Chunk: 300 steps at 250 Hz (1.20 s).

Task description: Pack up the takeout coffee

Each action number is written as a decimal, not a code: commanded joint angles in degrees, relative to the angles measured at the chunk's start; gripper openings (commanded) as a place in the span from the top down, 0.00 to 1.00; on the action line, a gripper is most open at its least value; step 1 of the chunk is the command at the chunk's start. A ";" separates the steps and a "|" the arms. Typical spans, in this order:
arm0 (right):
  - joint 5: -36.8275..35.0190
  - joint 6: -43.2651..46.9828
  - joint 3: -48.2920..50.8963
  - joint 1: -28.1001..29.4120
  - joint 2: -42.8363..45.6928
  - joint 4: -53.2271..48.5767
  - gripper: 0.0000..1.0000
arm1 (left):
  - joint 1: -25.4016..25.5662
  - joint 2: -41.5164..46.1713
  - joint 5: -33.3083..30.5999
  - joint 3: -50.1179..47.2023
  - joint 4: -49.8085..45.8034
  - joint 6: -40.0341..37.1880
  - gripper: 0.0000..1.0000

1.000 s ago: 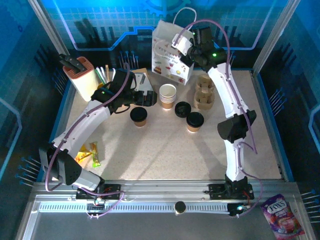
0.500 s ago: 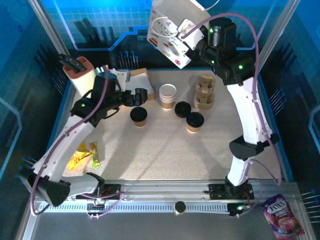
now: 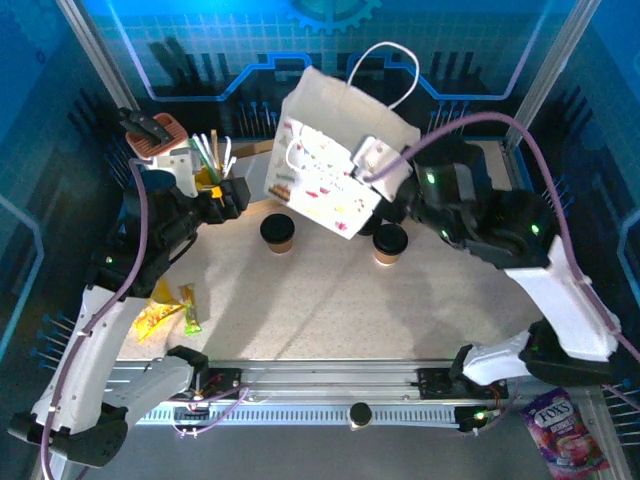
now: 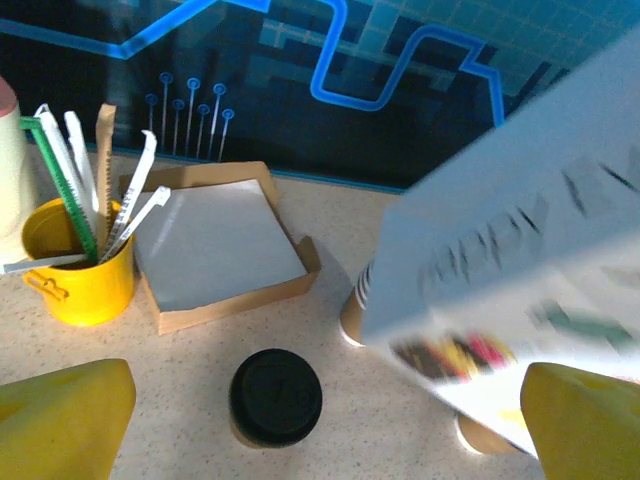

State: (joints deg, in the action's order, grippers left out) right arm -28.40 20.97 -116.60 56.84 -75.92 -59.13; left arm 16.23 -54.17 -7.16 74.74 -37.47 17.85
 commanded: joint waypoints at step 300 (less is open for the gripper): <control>-2.01 -25.85 29.98 12.55 1.55 2.26 1.00 | -0.86 -2.33 -1.80 -4.40 -1.47 -3.43 0.00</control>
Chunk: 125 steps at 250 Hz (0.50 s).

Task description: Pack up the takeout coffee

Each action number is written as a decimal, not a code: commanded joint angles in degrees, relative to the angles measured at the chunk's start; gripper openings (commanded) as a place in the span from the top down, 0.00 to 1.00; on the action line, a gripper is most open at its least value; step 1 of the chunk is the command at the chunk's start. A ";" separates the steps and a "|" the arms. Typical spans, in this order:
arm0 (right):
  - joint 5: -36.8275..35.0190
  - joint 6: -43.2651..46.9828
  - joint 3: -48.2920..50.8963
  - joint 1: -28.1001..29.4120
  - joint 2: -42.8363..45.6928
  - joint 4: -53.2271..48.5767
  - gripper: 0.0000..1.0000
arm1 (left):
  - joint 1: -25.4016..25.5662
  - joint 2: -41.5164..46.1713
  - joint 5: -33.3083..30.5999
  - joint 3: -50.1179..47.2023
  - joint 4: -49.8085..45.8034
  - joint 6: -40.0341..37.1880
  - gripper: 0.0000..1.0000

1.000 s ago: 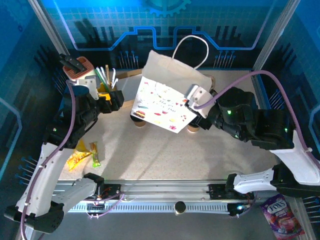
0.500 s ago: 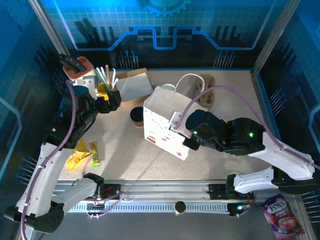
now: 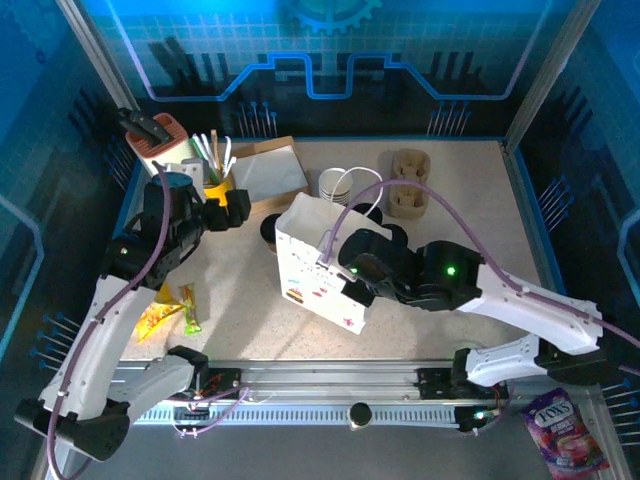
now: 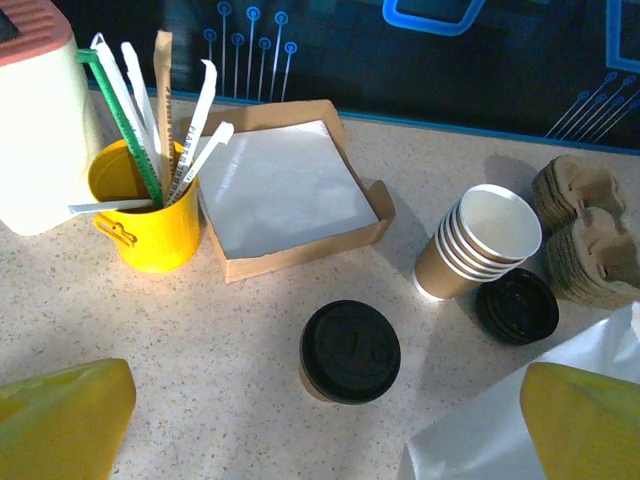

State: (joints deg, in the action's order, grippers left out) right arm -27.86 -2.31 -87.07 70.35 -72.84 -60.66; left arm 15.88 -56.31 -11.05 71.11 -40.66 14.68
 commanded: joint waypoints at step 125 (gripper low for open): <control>4.08 -5.30 4.93 -1.62 -3.81 7.25 0.80 | 1.94 -3.93 9.73 -0.47 0.59 -2.42 0.02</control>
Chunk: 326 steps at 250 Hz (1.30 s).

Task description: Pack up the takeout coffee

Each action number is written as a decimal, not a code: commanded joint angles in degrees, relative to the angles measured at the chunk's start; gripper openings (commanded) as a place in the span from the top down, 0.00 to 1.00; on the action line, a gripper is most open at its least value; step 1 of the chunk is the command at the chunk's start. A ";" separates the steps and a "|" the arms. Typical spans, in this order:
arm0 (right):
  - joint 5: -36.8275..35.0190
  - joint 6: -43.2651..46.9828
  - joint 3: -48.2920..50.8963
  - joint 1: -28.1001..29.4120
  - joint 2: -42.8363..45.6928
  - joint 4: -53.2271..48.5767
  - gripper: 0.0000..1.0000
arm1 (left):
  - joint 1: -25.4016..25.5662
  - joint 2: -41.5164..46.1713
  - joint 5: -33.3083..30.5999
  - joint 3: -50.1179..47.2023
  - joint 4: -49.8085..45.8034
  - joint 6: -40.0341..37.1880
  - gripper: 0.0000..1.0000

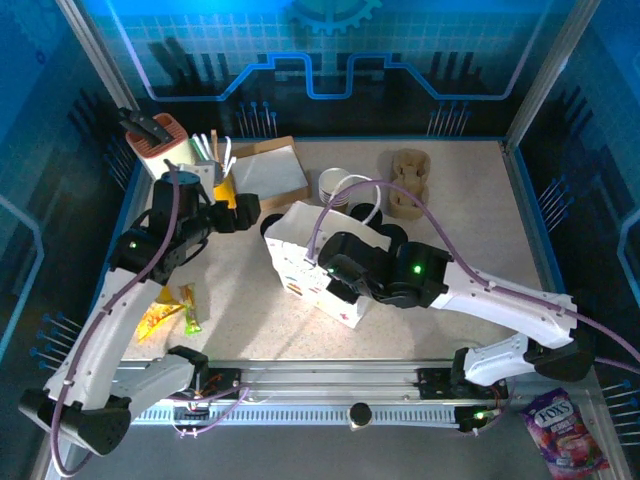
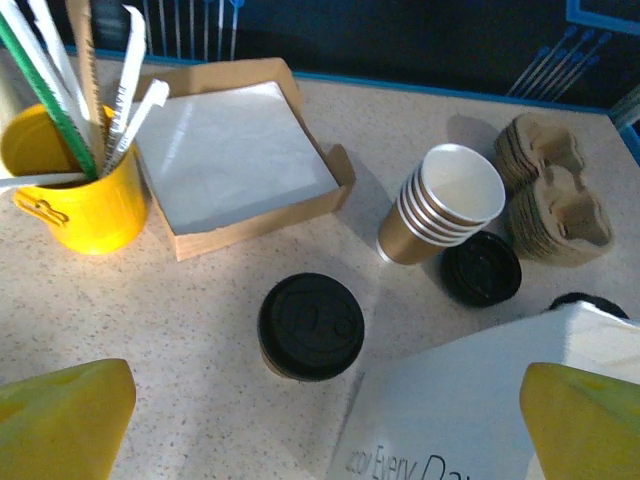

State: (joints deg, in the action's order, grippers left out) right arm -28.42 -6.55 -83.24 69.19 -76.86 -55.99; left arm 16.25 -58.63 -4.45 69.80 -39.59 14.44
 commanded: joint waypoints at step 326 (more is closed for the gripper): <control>29.46 -2.67 13.84 -37.90 20.40 28.26 0.44 | 13.04 -27.77 8.31 24.75 -19.22 -16.82 0.89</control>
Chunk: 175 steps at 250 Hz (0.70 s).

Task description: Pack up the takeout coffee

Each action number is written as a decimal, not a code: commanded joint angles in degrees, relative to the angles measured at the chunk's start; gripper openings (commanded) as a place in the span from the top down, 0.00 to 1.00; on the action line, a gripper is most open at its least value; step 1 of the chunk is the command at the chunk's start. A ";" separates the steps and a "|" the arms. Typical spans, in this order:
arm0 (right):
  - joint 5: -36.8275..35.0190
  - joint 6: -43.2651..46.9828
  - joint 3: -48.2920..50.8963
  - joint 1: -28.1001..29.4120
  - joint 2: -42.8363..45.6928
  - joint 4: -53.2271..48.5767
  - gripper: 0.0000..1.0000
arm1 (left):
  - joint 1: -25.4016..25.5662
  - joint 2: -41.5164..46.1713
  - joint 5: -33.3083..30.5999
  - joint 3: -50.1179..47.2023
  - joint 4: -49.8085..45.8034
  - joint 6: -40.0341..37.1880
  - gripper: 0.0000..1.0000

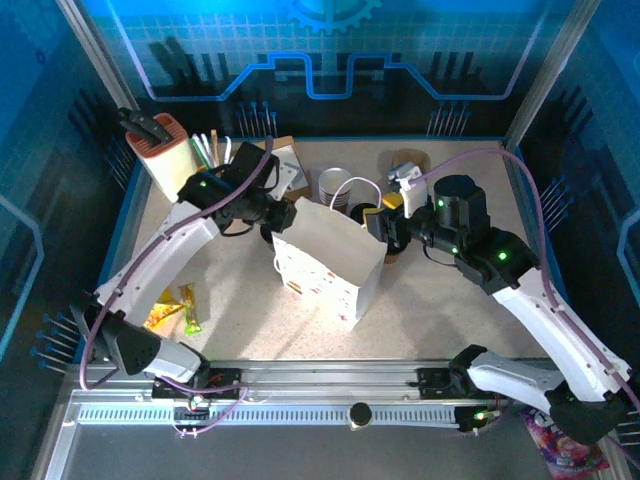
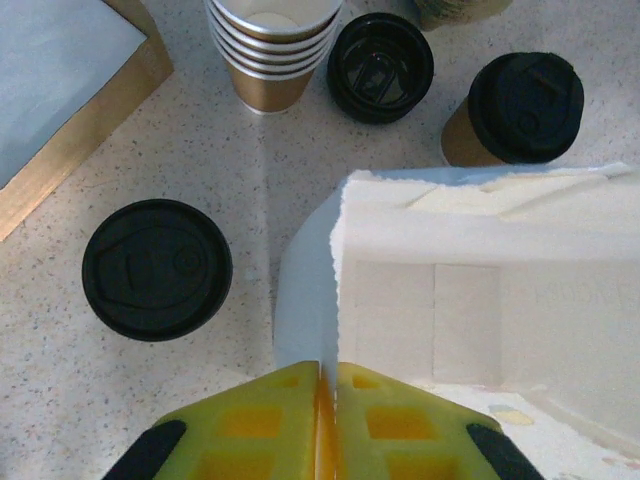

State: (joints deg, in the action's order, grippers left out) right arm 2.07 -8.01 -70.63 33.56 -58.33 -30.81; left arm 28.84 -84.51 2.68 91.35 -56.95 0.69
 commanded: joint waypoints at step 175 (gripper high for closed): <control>-5.75 -6.85 0.30 -15.96 1.85 4.87 0.32 | 0.52 -6.05 0.04 11.14 -1.96 -4.09 0.53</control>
State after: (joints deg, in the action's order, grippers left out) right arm 1.78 -12.67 -68.53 20.84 -55.40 -24.84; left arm 28.99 -92.95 2.24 101.16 -58.65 -4.60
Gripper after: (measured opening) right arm 0.665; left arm 0.396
